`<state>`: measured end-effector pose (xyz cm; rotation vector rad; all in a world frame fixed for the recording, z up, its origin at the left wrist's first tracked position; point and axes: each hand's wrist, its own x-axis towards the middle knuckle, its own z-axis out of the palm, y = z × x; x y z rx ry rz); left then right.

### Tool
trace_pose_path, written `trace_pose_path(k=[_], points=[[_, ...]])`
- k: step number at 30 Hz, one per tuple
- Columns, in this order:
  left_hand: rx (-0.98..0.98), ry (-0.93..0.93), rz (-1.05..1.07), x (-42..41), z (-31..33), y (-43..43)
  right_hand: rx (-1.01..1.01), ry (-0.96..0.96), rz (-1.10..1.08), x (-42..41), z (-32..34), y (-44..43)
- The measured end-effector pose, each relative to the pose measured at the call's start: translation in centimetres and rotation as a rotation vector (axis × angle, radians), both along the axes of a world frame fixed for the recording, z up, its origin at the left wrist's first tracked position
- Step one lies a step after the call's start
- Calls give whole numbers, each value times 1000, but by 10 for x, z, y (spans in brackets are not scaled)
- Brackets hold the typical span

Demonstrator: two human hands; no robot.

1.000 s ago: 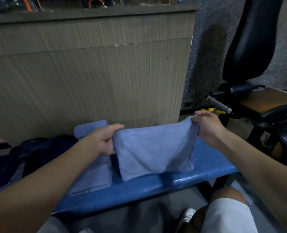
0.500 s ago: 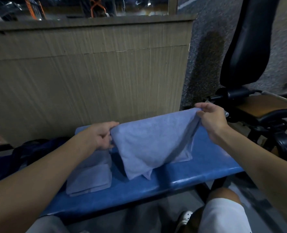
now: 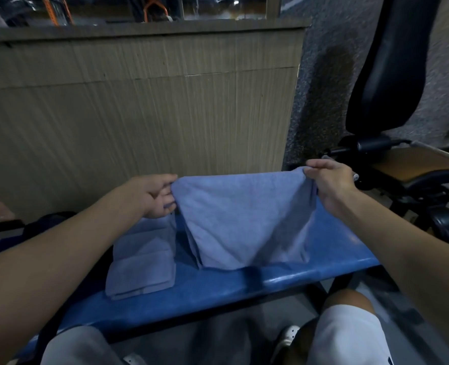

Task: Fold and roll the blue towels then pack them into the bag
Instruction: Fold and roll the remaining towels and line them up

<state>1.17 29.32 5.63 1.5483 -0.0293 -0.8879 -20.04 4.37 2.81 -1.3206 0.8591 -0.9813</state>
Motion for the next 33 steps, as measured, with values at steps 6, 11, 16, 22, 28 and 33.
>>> trace_pose_path(k=[6,11,16,22,28,33], points=[[8,-587,110,13,-2,-1,-50,51,22,-2,2,-1],[42,-1080,49,12,4,5,-156,83,10,-6,13,2],[49,-1244,-8,13,7,10,-337,168,-17,-12,11,-1],[96,-1351,30,10,13,13,-424,195,-48,-20,4,-5],[95,-1468,23,5,14,13,-499,246,-31,-27,3,-3],[2,-1368,0,5,6,11,-453,185,33,-33,1,0]])
